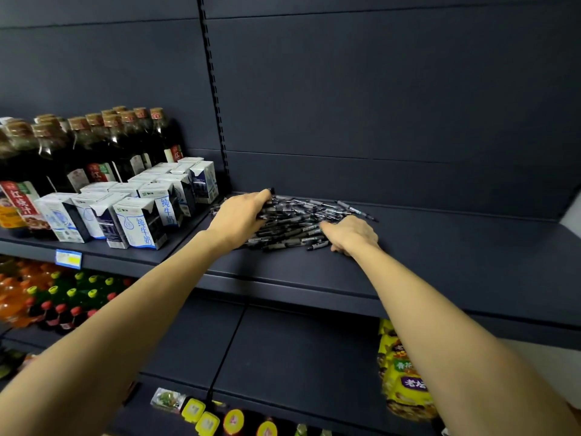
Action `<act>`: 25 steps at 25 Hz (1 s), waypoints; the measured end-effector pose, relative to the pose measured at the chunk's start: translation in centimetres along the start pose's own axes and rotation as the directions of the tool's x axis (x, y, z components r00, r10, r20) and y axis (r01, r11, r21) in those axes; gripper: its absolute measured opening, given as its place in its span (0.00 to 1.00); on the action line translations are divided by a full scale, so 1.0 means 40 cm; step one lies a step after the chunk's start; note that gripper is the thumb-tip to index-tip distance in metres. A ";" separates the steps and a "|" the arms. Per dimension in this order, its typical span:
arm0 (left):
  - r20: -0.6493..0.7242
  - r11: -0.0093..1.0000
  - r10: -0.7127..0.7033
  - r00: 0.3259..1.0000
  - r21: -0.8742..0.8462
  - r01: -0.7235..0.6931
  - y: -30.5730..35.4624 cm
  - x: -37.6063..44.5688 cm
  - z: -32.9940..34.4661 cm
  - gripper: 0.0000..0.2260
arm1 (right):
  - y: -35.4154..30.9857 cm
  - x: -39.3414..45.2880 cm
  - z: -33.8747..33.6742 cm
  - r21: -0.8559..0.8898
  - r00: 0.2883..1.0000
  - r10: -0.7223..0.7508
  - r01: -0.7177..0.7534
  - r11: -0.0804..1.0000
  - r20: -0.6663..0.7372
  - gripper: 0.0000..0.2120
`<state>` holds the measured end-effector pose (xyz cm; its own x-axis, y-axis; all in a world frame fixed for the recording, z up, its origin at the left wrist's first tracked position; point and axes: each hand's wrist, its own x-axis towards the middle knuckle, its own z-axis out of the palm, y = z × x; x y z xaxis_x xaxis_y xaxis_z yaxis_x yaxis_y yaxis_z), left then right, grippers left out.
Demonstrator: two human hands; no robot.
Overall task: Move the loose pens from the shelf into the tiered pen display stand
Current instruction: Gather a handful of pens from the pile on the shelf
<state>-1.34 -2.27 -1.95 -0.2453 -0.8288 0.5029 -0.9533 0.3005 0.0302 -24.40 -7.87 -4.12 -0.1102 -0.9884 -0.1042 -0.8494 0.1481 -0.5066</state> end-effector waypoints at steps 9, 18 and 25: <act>-0.003 1.000 -0.009 1.000 -0.006 0.009 -0.041 -0.025 0.014 0.12 | -0.053 -0.025 0.015 0.015 0.989 0.134 -0.135 0.991 0.066 0.14; 0.009 1.000 0.005 1.000 -0.031 -0.005 -0.003 -0.002 0.043 0.11 | -0.033 -0.023 0.013 -0.055 0.991 0.125 -0.127 0.990 -0.048 0.12; 0.035 1.000 -0.001 0.999 -0.015 0.001 0.038 0.010 0.056 0.11 | -0.024 -0.010 0.004 -0.023 0.995 0.100 -0.100 0.995 -0.008 0.05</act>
<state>-3.27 -3.20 -3.66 -0.2504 -0.8450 0.4725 -0.9509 0.3064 0.0440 -23.48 -7.61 -3.72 -0.1988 -0.9689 -0.1475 -0.8456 0.2457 -0.4740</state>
